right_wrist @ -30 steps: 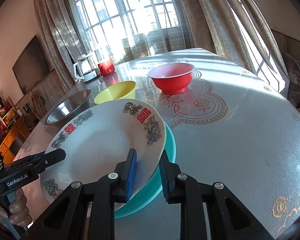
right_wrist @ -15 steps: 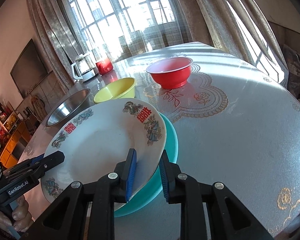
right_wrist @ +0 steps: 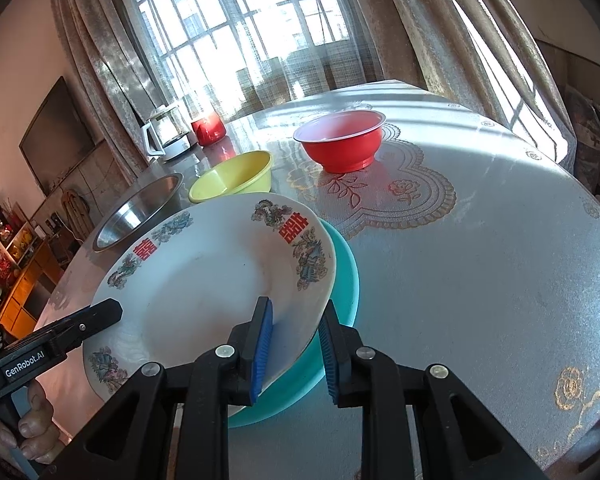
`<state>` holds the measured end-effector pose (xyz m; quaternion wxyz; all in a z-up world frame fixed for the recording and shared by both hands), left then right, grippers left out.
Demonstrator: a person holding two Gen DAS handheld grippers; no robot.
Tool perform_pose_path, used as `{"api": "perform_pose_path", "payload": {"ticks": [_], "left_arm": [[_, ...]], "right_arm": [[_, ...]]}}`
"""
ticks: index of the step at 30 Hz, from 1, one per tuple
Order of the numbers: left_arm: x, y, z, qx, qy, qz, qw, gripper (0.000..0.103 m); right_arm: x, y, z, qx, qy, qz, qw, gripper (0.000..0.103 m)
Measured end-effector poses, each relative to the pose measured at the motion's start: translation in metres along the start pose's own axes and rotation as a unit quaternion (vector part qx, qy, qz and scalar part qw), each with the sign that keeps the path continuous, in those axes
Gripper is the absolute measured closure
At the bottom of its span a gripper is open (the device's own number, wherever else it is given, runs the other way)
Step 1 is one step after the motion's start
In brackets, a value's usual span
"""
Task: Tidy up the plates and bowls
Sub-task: 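Lower the large plate onto the stack and hold it with the right tool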
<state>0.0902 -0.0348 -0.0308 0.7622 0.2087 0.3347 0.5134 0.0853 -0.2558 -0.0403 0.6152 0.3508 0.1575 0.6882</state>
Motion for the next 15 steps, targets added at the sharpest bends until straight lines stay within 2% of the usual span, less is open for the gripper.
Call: {"api": "perform_pose_path", "payload": {"ticks": [10,15], "left_arm": [[-0.0001,-0.0019,-0.0014,-0.002,-0.007,0.004,1.0,0.069],[0.0046,-0.0014,-0.0016,-0.001,0.003,-0.007,1.0,0.068]], "right_arm": [[0.0027,0.0048,0.0011,0.005,0.001,-0.009,1.0,0.079],[0.0022,0.0036,0.0018,0.007,0.004,-0.007,1.0,0.078]]}}
Point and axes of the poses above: each gripper's, at about its wrist camera, not at the fingertips, and y roughly against the way its jaws point, x to its left, z to its top, the point moved 1 cm from there along -y, roughly the way its jaws point, and after that the axes turned 2 degrees about -z, right-handed, at the moved point
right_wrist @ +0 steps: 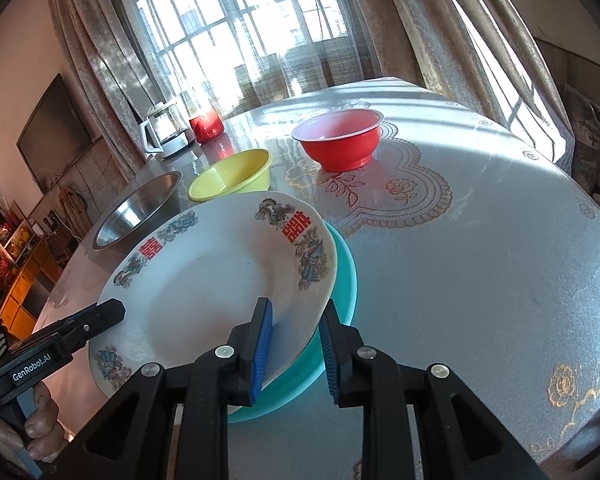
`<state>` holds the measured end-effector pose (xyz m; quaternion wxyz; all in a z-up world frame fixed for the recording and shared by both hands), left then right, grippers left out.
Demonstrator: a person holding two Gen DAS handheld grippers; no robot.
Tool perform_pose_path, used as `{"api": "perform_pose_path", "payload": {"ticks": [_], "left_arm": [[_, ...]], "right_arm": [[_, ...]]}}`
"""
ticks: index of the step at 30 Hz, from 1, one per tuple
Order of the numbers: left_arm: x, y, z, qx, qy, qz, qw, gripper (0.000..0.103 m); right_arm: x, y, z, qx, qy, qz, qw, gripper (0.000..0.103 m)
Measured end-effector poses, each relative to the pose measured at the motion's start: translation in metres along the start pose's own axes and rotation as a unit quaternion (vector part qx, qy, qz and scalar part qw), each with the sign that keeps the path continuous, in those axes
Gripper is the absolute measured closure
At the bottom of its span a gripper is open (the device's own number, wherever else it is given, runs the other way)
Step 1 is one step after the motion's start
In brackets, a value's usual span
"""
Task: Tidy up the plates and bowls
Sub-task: 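Lower the large plate onto the stack and hold it with the right tool, then open the right tool and release the large plate on the stack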
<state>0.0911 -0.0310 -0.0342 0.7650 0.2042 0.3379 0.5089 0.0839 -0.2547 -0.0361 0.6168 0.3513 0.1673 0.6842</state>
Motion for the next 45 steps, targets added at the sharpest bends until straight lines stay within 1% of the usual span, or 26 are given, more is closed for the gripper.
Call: {"api": "perform_pose_path", "payload": {"ticks": [4,6,11,16,21,31,34,39,43,45], "left_arm": [[-0.002,0.001,-0.002,-0.009,-0.01,0.007,0.9999,0.068],[-0.005,0.001,-0.003,-0.013,-0.016,0.013,0.9997,0.068],[-0.005,-0.002,-0.002,-0.012,-0.018,0.009,0.9997,0.068],[-0.007,-0.007,-0.005,-0.009,-0.022,0.014,0.9996,0.068],[-0.003,-0.005,-0.002,-0.004,-0.009,0.005,0.9999,0.068],[-0.004,-0.002,-0.003,-0.009,-0.011,0.01,0.9999,0.068],[0.0,0.001,-0.002,-0.013,-0.006,0.01,0.9999,0.068],[0.009,0.01,0.0,-0.022,0.005,0.012,0.9997,0.068],[0.021,0.017,0.002,-0.032,0.019,0.016,0.9992,0.064],[0.026,0.019,0.002,-0.035,0.023,0.025,0.9988,0.064]], "right_arm": [[0.005,-0.002,-0.003,-0.007,0.022,-0.01,1.0,0.077],[0.004,-0.002,-0.003,-0.008,0.021,-0.011,1.0,0.077],[0.003,-0.003,-0.002,-0.005,0.017,-0.011,1.0,0.077],[0.009,-0.001,-0.001,-0.017,0.039,-0.039,0.998,0.077],[0.007,0.0,-0.001,-0.013,0.035,-0.028,0.999,0.077],[0.004,-0.001,-0.001,-0.009,0.025,-0.019,0.999,0.076],[0.0,-0.001,0.0,-0.005,0.016,-0.017,1.0,0.071],[-0.005,0.006,0.002,-0.018,0.005,-0.023,1.0,0.07],[-0.008,0.013,0.009,-0.032,-0.002,-0.034,0.999,0.07],[-0.008,0.015,0.014,-0.037,-0.004,-0.036,0.999,0.07]]}}
Point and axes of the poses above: each gripper's, at about its wrist camera, not at the fingertips, and y roughly against the way its jaws point, x to its left, z to its top, the point moved 1 cm from there along -y, roughly the way its jaws point, and after that the axes turned 2 degrees about -z, right-handed, at the moved point
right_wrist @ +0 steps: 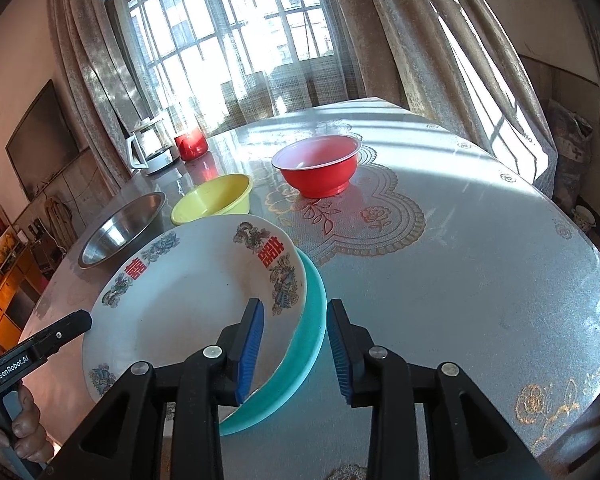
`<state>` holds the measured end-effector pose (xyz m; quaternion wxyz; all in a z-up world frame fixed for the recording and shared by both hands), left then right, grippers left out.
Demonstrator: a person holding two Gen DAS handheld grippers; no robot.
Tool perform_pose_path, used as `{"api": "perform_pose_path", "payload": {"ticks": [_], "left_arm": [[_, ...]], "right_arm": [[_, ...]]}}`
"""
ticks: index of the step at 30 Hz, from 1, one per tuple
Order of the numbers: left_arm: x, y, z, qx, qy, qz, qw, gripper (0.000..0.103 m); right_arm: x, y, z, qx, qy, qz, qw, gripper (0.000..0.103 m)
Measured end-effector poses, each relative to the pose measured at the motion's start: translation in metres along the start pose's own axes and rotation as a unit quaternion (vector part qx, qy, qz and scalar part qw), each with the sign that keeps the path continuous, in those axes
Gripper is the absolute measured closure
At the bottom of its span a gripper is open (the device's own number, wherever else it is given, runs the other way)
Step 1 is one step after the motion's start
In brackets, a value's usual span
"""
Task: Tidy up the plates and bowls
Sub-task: 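Open the right tool and release the large plate on the stack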
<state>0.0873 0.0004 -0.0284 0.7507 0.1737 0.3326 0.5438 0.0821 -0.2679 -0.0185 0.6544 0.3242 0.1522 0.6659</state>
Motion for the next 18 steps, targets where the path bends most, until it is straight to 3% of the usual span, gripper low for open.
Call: {"api": "perform_pose_path", "payload": {"ticks": [7,18], "left_arm": [[0.031,0.005,0.003,-0.005,0.027,0.023,0.9994,0.063],[0.089,0.008,0.017,0.001,0.093,0.048,0.9945,0.06]], "right_arm": [[0.019,0.005,0.02,-0.011,0.02,0.019,1.0,0.07],[0.1,-0.025,0.047,0.041,0.055,0.149,0.986,0.069]]}}
Point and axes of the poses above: each gripper's, at about its wrist camera, not at the fingertips, and y roughly against the way its jaws point, x to its left, z to its top, the point moved 1 cm from there along -y, roughly the way its jaws point, and after that the axes turned 2 degrees about -z, right-handed, at the moved point
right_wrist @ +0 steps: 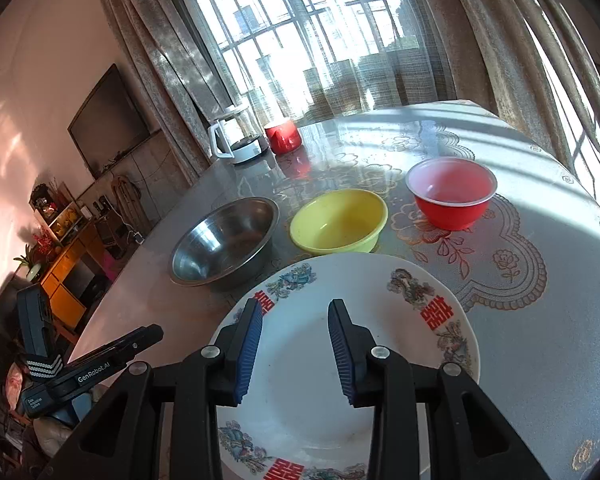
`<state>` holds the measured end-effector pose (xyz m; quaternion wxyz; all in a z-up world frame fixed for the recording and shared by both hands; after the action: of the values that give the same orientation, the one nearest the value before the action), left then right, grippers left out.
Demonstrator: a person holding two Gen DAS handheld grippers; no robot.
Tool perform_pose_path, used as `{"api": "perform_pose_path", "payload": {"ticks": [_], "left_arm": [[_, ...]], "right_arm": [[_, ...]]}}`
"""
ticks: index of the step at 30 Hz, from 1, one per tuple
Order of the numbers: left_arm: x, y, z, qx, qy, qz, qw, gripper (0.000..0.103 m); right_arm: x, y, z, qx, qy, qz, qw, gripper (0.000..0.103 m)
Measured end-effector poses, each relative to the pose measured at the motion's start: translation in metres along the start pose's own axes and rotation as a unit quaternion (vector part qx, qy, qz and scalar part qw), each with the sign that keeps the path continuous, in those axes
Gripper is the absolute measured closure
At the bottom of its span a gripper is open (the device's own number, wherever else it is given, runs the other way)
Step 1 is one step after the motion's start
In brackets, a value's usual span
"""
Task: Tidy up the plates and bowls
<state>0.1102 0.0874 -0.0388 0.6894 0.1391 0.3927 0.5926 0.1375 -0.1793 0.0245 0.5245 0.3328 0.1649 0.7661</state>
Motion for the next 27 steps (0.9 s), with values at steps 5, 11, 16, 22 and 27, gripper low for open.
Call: {"api": "perform_pose_path", "payload": {"ticks": [5,11,16,22,27], "left_arm": [[0.017,-0.001,0.011,-0.009,0.02,-0.001,0.9998,0.059],[0.024,-0.005,0.03,-0.032,0.011,0.008,0.9994,0.055],[0.024,-0.012,0.047,-0.039,0.009,0.001,0.9992,0.051],[0.027,-0.029,0.065,-0.028,0.021,-0.01,0.9993,0.053],[0.03,-0.042,0.071,-0.02,0.026,-0.008,0.9994,0.054]], "right_arm": [[0.027,-0.032,0.018,0.017,0.021,0.013,1.0,0.069],[0.04,-0.07,0.03,0.047,0.019,0.021,0.998,0.069],[0.04,-0.101,0.041,0.075,0.0,0.015,0.997,0.068],[0.043,-0.127,0.047,0.1,0.006,-0.009,0.995,0.069],[0.042,-0.136,0.048,0.106,0.01,-0.024,0.994,0.068]]}}
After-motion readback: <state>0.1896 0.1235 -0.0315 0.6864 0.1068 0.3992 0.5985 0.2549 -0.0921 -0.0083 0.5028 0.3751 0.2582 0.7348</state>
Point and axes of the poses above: each gripper's, at about its wrist camera, not at the fingertips, and y roughly against the way its jaws point, x to its left, z to its top, the point moved 1 cm from there along -y, roughly the way its jaws point, and after that the axes turned 2 degrees about -z, right-handed, at the moved point
